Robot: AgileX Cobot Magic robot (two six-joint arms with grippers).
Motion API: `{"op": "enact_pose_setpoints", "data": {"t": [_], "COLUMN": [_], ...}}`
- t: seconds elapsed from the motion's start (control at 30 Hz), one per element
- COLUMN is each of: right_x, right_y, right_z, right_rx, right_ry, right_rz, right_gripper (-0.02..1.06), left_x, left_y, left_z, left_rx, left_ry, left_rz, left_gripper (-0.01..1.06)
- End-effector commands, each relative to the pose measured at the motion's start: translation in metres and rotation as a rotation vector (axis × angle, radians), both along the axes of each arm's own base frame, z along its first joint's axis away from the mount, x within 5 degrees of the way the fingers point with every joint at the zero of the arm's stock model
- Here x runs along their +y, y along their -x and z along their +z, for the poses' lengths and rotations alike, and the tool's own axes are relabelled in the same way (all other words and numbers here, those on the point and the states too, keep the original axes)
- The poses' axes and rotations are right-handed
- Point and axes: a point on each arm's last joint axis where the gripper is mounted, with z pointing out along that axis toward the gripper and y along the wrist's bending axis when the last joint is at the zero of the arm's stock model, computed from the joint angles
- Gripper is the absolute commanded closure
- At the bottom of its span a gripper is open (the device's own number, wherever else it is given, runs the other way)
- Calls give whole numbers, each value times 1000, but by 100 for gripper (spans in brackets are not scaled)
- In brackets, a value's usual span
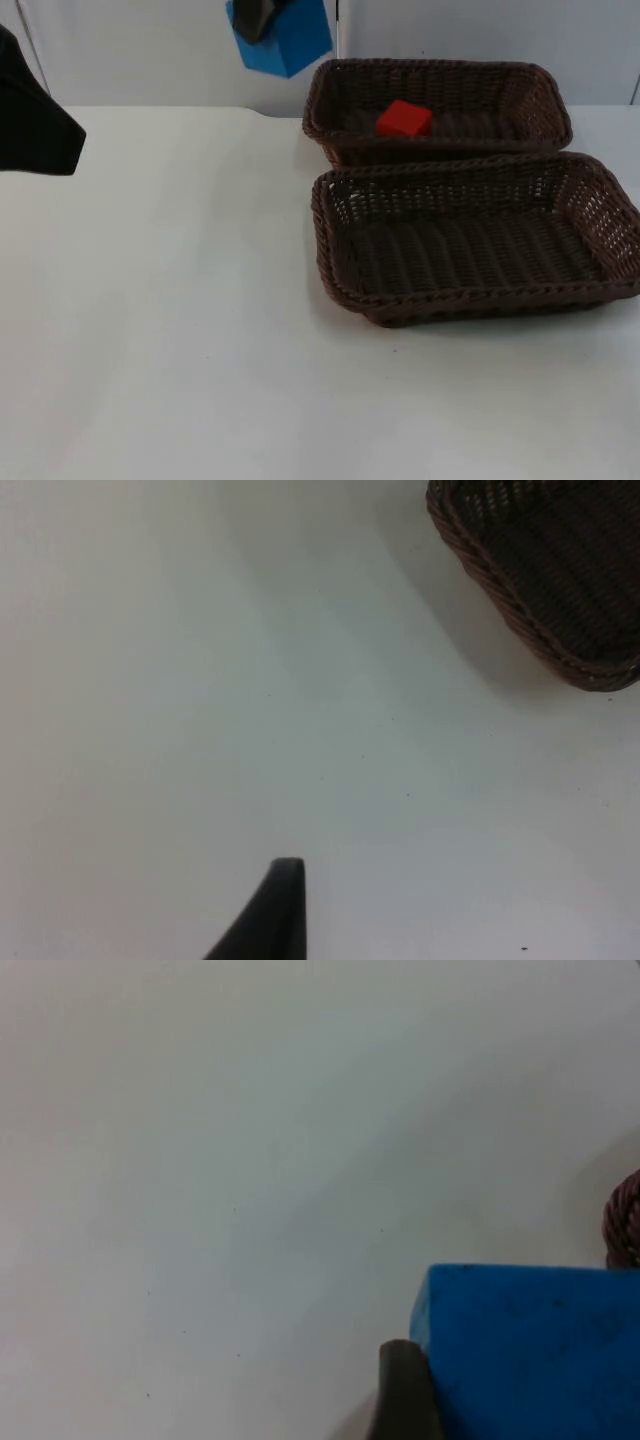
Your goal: Pick up one cube with the left hand and place it into the upper basket. Pick up one cube with the right hand and place it into the lower basket.
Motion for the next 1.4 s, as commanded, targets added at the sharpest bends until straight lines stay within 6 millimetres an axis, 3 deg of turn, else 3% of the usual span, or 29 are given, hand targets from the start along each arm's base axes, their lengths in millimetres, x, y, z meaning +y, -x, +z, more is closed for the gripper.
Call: {"op": "enact_pose_setpoints", "data": {"t": [0.0,0.37,0.5,0.6,0.9,1.37], "right_x": [-2,-25,-45,-57,-124,-177], "right_y": [6,33,53,58,43,34], "right_z": [12,11,8,0,-31,-80], "right_rx": [-18,9,-79,-99,-36,49], "right_ry": [-6,3,-66,-80,-73,-8], "right_rz": [19,31,25,10,-185,-320], "right_gripper": [105,105,105,105,105,105], "left_x": [0,0,0,0,0,0], "left_y": [0,1,1,1,1,1], "left_z": [1,0,0,0,0,1], "left_rx": [-15,-2,-2,-2,-2,-9], "left_ry": [7,0,0,0,0,5], "left_rz": [-2,-4,-4,-4,-4,-4], "left_gripper": [0,0,0,0,0,0]}}
